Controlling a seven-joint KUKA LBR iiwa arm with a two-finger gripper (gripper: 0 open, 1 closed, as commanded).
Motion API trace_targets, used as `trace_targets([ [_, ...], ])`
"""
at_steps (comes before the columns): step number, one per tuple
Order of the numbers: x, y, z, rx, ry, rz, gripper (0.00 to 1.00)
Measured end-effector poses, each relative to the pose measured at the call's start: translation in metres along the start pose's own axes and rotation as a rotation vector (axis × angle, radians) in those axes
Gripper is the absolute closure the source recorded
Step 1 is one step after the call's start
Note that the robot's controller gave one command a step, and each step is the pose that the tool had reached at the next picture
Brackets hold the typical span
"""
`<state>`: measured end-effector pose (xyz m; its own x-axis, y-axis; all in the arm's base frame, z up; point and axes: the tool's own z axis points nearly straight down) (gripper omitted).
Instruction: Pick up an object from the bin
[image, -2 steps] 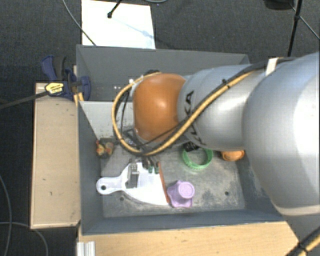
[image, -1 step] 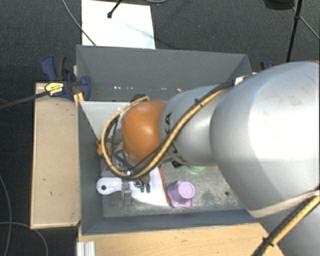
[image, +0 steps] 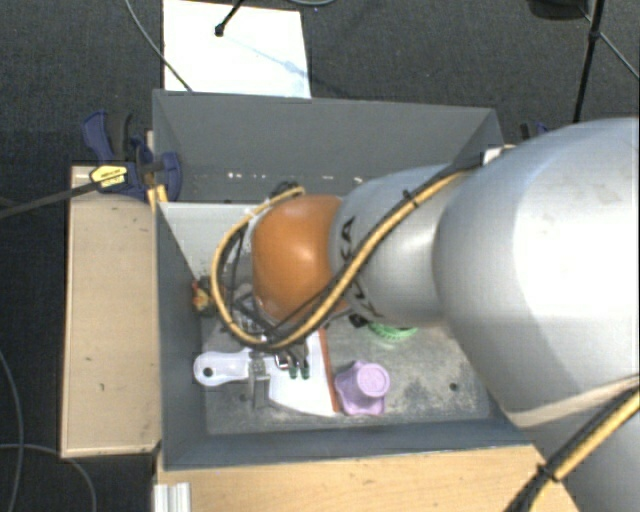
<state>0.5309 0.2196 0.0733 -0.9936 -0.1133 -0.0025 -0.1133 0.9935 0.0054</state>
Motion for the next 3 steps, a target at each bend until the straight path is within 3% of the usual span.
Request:
trace_targets([
  [1,0.0024,0.0094,0.0011,0.006,0.001,0.034,0.0],
  [2,0.0002,0.0041,-0.0011,-0.001,0.0,0.01,0.0],
  [3,-0.0012,0.0102,-0.0059,0.002,-0.006,0.036,1.0],
])
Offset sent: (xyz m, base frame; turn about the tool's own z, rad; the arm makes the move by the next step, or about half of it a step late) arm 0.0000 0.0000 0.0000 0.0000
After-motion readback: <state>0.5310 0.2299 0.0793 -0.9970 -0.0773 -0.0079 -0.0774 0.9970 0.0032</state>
